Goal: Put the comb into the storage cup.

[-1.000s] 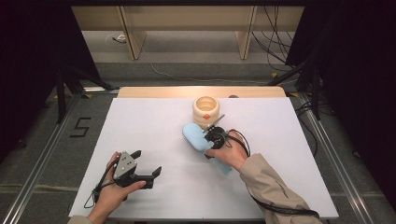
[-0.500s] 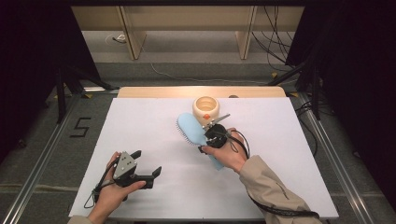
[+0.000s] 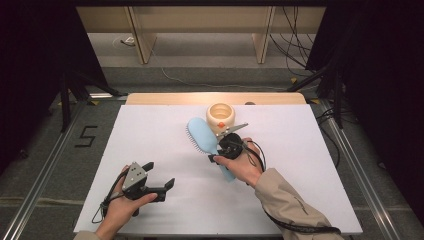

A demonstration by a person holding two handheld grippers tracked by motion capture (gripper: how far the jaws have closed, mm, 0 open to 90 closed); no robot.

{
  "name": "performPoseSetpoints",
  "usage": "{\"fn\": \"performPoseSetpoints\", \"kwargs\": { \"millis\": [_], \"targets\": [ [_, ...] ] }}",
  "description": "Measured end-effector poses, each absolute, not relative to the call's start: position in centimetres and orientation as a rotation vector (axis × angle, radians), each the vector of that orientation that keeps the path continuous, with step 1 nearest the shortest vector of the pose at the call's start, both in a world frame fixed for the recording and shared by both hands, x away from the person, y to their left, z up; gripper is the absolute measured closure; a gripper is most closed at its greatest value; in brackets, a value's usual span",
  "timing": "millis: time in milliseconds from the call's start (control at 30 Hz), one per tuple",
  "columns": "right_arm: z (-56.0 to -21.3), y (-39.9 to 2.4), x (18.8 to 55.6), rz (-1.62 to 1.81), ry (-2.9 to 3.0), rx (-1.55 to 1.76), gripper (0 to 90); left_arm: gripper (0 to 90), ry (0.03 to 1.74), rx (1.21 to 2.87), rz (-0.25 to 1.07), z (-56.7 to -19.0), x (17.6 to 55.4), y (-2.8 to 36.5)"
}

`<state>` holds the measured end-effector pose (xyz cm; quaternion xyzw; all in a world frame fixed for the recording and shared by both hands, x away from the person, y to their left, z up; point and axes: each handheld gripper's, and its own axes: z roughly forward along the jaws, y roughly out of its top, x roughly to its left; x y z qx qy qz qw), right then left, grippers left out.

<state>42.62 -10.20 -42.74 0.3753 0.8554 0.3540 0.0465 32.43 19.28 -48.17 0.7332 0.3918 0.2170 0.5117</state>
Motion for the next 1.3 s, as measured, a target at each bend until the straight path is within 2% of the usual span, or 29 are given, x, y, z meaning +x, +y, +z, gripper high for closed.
{"fn": "performPoseSetpoints", "kwargs": {
  "millis": [467, 1300],
  "targets": [
    [-42.6, -9.7, 42.2, 1.165, 2.556, 1.125, 70.2, 6.5, 0.962, 1.706, 0.355, -47.9, 32.6, 16.9],
    [-42.8, -9.2, 41.8, 1.236, 2.483, 1.114, 70.2, 9.2, 0.931, 1.736, 0.225, -48.0, 34.1, 11.2]
  ]
}}
